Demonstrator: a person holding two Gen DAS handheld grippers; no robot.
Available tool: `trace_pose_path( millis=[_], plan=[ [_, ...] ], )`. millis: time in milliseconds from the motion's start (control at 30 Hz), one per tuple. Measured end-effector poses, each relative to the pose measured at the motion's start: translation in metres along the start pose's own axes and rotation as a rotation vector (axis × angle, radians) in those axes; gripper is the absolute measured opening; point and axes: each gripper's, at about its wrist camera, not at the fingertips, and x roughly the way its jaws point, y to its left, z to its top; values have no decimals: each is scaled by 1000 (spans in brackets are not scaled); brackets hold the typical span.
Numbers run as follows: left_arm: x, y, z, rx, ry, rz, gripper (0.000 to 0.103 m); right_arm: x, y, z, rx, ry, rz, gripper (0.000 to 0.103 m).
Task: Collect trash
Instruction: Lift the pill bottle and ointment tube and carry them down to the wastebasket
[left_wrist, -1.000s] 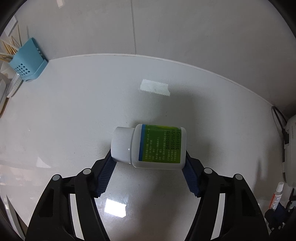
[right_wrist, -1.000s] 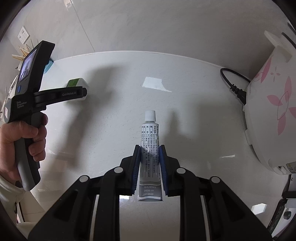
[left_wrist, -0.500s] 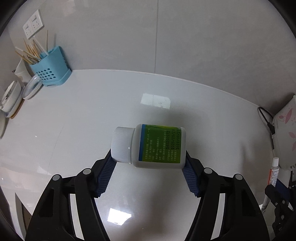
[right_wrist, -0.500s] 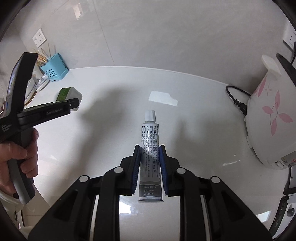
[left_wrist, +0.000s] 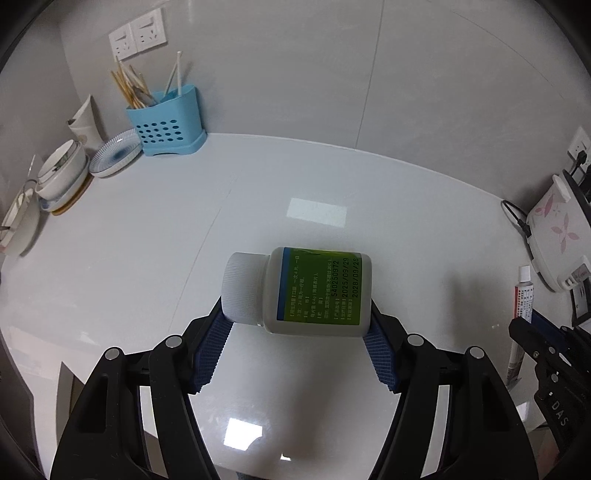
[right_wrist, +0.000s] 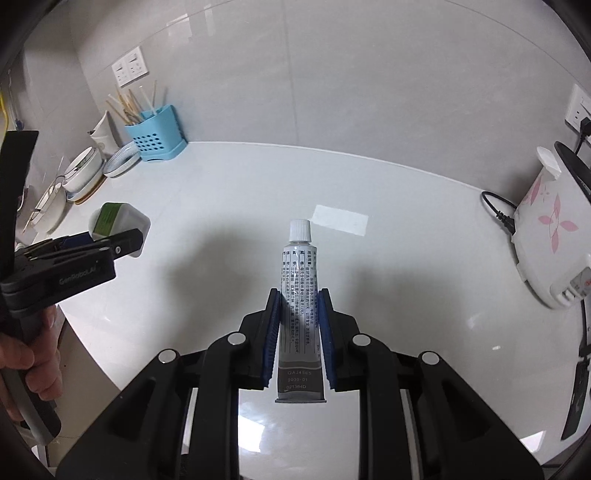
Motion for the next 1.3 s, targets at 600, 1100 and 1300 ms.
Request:
trace_pose_path(
  millis=[600,1100,1300],
  plan=[
    [-83,130,-134,91,-29,-58,66,-54,158,-127,50,-39,-6,20],
    [-69,160,-256,111,63,-135,66,-65,175,-245,116,68,-53,20],
    [-40,141,-293,102,96,-130,66,-38,156,-274,120,103,-67,20]
  ],
)
